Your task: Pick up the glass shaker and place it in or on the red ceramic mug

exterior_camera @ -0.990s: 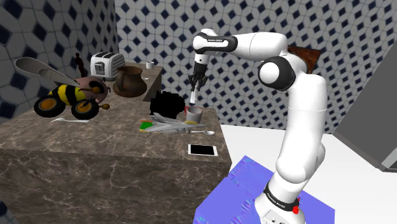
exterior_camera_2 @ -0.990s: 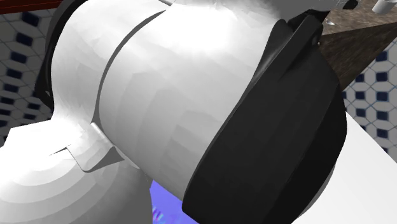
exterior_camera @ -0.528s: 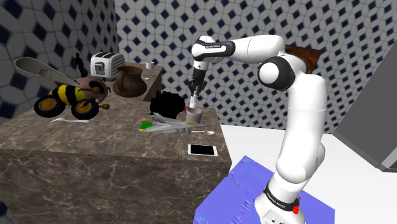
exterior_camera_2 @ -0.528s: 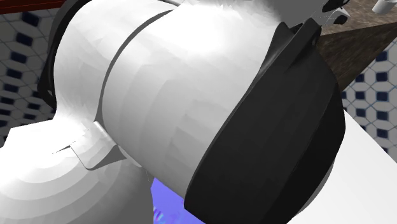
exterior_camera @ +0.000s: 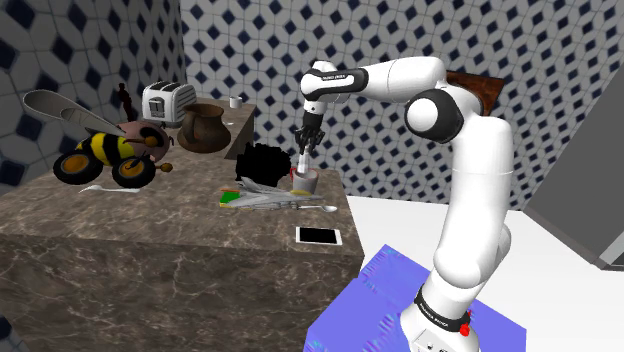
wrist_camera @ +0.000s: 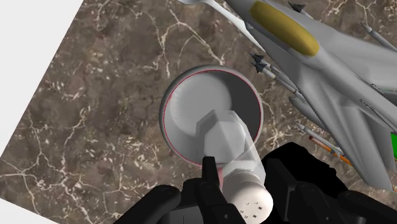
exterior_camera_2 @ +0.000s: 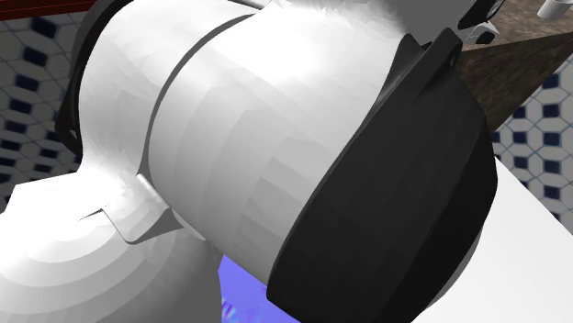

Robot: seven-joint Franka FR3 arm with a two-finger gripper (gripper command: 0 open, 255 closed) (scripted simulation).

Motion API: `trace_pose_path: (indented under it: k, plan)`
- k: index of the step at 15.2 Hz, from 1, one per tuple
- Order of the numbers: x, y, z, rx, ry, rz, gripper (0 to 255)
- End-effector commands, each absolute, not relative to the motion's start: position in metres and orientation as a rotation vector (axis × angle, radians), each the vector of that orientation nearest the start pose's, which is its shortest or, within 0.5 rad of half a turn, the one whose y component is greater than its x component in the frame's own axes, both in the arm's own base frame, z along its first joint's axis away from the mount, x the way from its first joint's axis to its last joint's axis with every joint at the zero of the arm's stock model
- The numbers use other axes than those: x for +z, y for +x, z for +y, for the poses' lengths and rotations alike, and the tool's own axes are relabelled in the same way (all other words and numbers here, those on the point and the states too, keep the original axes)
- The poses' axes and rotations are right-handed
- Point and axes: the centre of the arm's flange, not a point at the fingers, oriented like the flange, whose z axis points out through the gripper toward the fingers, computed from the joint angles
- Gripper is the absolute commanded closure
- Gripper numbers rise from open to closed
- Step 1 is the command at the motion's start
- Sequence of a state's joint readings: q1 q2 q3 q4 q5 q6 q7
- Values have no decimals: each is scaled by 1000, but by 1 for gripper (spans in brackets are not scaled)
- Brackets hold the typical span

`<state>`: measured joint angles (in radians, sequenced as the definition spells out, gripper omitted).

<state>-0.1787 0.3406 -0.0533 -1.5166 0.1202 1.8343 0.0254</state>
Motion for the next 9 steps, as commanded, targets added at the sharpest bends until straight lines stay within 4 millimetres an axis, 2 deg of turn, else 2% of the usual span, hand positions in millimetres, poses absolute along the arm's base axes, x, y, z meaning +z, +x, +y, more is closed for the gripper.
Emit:
trace_pose_path:
  k: [1, 2, 7, 9]
  plan:
    - [466, 646, -138, 18, -3011, 435, 255]
    - [466, 646, -138, 18, -3011, 435, 0]
    - [466, 646, -138, 18, -3011, 435, 0]
    - [492, 646, -141, 18, -3011, 435, 0]
